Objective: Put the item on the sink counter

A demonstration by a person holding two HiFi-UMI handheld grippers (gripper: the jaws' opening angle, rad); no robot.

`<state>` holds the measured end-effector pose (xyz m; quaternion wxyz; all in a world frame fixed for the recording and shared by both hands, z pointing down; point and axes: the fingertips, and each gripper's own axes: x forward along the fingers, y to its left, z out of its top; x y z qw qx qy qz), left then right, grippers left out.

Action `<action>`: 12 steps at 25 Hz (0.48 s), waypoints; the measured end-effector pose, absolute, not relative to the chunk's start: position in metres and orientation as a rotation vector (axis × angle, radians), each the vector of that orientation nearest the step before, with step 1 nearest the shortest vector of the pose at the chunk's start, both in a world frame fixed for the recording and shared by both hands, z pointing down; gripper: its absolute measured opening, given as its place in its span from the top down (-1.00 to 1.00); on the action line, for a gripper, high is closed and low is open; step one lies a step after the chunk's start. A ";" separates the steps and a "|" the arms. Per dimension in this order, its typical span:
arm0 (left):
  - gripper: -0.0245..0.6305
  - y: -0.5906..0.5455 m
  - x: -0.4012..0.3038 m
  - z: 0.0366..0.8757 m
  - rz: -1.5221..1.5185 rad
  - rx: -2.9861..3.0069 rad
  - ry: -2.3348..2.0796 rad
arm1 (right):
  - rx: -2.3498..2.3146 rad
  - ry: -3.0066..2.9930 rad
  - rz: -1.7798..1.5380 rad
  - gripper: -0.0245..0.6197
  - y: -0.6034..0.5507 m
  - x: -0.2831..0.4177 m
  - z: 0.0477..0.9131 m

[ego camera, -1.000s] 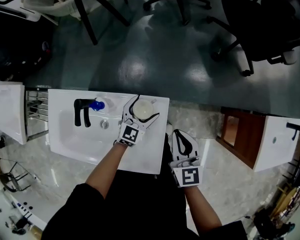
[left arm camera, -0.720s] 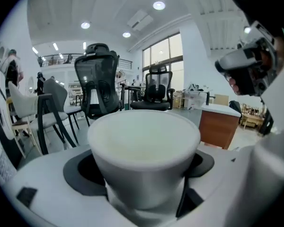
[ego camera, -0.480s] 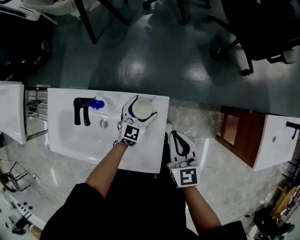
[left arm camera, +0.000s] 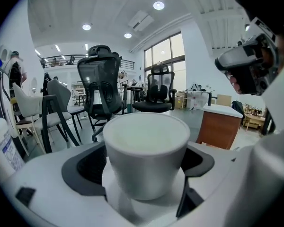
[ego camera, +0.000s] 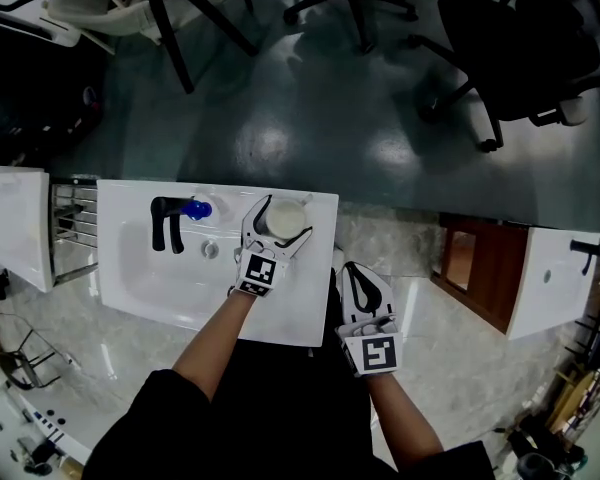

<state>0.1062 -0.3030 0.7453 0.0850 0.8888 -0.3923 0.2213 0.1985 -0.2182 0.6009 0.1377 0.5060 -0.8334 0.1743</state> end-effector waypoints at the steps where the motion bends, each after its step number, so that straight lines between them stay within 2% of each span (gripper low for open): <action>1: -0.47 -0.302 0.104 0.742 0.652 2.649 -1.170 | 1.459 -2.421 0.501 0.82 -0.217 0.196 0.599; 12: -0.47 -0.273 0.070 0.711 0.506 2.609 -1.121 | 1.504 -2.414 0.475 0.82 -0.194 0.169 0.573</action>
